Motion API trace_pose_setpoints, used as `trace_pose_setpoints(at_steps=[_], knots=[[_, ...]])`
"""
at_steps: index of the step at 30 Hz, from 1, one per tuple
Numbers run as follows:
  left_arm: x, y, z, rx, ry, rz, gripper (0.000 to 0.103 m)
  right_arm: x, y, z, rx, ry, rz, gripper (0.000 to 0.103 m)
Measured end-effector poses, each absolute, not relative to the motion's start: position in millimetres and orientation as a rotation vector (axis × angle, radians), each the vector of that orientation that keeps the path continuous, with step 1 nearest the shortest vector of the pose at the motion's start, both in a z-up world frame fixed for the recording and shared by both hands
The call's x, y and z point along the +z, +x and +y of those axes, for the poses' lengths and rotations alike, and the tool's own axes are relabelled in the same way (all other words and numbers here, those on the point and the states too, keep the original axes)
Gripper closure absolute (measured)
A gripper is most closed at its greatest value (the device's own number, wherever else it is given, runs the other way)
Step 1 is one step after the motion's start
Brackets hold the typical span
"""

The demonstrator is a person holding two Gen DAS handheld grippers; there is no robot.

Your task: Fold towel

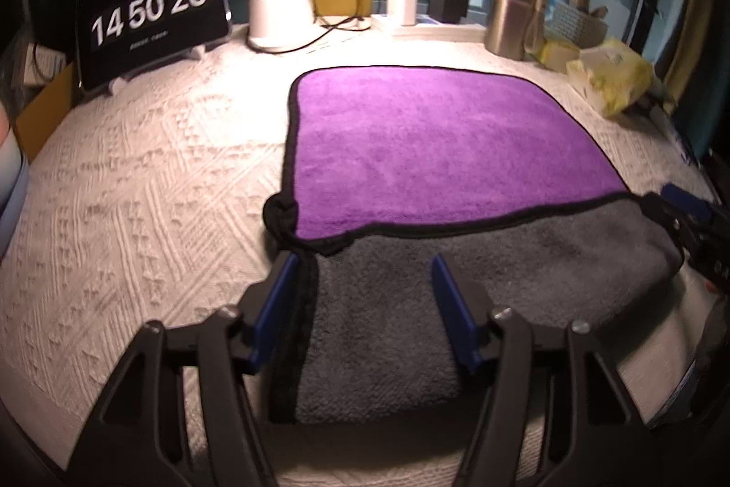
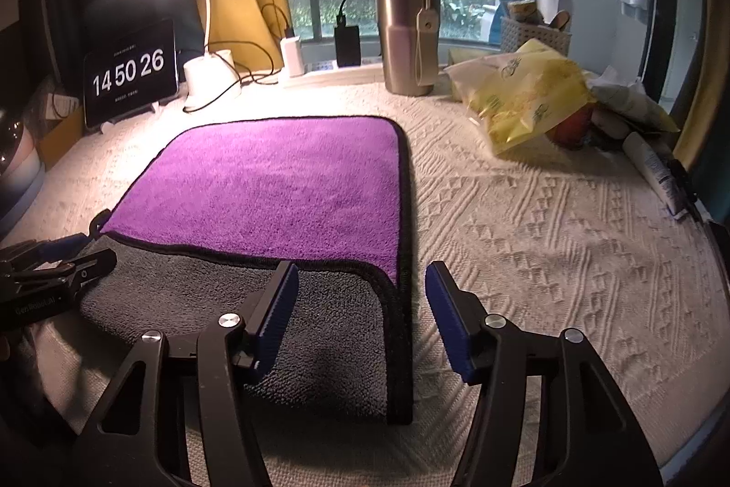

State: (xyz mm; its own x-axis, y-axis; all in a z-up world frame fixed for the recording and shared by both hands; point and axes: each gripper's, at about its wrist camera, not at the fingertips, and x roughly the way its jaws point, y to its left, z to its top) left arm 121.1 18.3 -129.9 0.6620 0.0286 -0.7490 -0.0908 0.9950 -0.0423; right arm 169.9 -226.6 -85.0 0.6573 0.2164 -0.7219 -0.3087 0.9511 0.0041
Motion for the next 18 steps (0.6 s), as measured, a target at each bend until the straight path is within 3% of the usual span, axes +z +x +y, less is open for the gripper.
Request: trace_pose_setpoints(at_steps=[2,4,6,11,16,18], knots=[[-131,122,16,0.064,-0.063,0.85,0.053,-88,173,-225,0.303,-0.127,0.815,0.049],[-131,123,16,0.064,-0.061,0.852,0.055,-90,174,-223,0.306,-0.137,0.827,0.051],[-131,124,15,0.059,-0.056,0.853,0.058,-93,176,-220,0.311,-0.154,0.844,0.06],[-130,123,14,0.036,-0.054,0.85,0.072,-101,178,-212,0.312,-0.206,0.886,0.064],[-129,119,14,0.017,-0.061,0.837,0.085,-101,177,-207,0.315,-0.237,0.884,0.08],[-128,117,13,0.013,-0.063,0.831,0.087,-101,175,-205,0.321,-0.253,0.878,0.091]])
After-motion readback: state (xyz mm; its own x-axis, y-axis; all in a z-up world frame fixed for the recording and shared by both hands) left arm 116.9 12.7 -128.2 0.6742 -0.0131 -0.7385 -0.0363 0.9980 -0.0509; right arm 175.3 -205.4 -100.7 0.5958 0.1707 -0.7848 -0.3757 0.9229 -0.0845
